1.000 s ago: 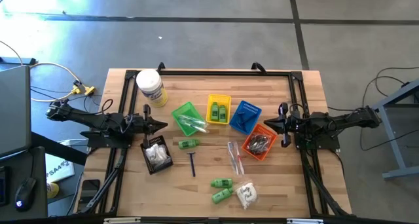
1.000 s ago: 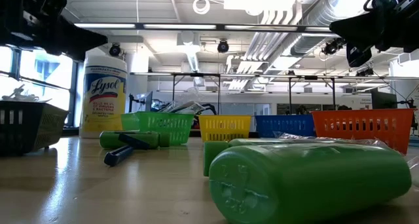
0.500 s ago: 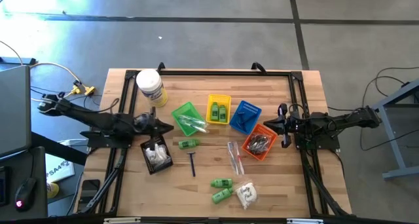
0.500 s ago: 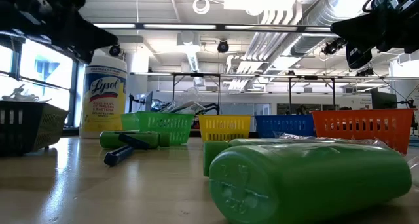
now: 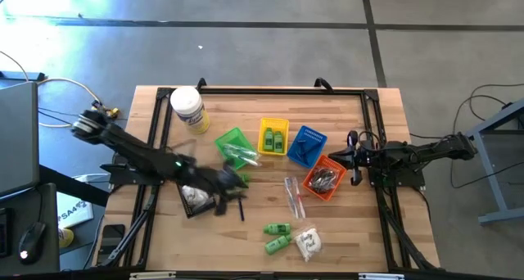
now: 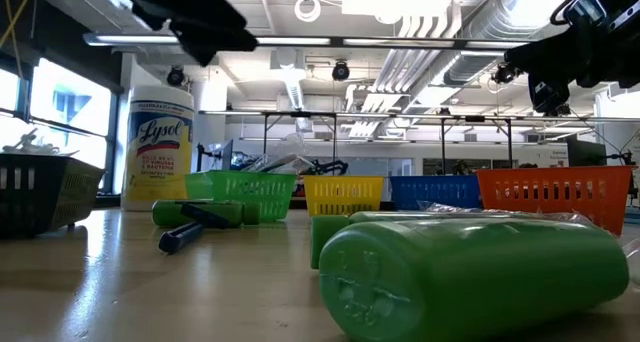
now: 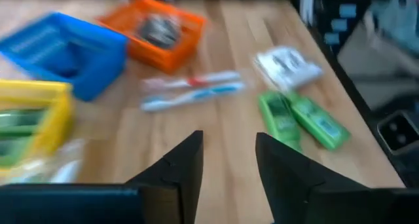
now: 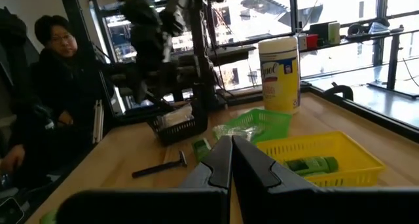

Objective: Pick & Place Travel size toiletries
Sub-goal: Put the shampoo bottle into the yellow bin

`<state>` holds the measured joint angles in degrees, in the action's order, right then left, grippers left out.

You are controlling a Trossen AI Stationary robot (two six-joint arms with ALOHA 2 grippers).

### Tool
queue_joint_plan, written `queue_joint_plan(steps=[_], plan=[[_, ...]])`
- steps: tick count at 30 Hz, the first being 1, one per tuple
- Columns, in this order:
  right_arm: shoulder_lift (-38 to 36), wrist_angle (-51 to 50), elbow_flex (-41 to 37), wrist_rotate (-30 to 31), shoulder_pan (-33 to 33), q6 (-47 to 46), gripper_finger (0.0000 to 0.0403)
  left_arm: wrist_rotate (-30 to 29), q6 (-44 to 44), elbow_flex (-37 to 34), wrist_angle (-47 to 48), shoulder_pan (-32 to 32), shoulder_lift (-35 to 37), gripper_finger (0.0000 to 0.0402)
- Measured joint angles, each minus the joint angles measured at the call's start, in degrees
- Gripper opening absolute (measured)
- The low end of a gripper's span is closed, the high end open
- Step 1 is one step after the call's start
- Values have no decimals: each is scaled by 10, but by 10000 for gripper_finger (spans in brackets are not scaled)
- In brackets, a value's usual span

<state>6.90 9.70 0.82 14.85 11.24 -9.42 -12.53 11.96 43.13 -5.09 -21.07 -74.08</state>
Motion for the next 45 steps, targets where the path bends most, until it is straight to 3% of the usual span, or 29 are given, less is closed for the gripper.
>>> queue_joint_plan(steps=[6, 12, 22, 27, 37, 41, 45], plan=[[0, 0, 0, 0, 0, 0, 4, 0, 4, 192, 138, -19, -179, 139], [0, 0, 0, 0, 0, 0, 4, 35, 14, 340, 204, -19, -325, 139], [0, -22, 0, -9, 0, 0, 4, 63, 38, 557, 382, -33, -477, 139], [0, -19, 0, -16, 0, 0, 4, 92, 41, 596, 405, -34, -503, 159], [0, -19, 0, -16, 0, 2, 4, 80, 44, 600, 413, -33, -527, 239], [0, -19, 0, -15, 0, 2, 4, 61, 33, 600, 415, -33, -526, 248], [0, -18, 0, -15, 0, 2, 4, 78, 14, 600, 416, -33, -526, 249]])
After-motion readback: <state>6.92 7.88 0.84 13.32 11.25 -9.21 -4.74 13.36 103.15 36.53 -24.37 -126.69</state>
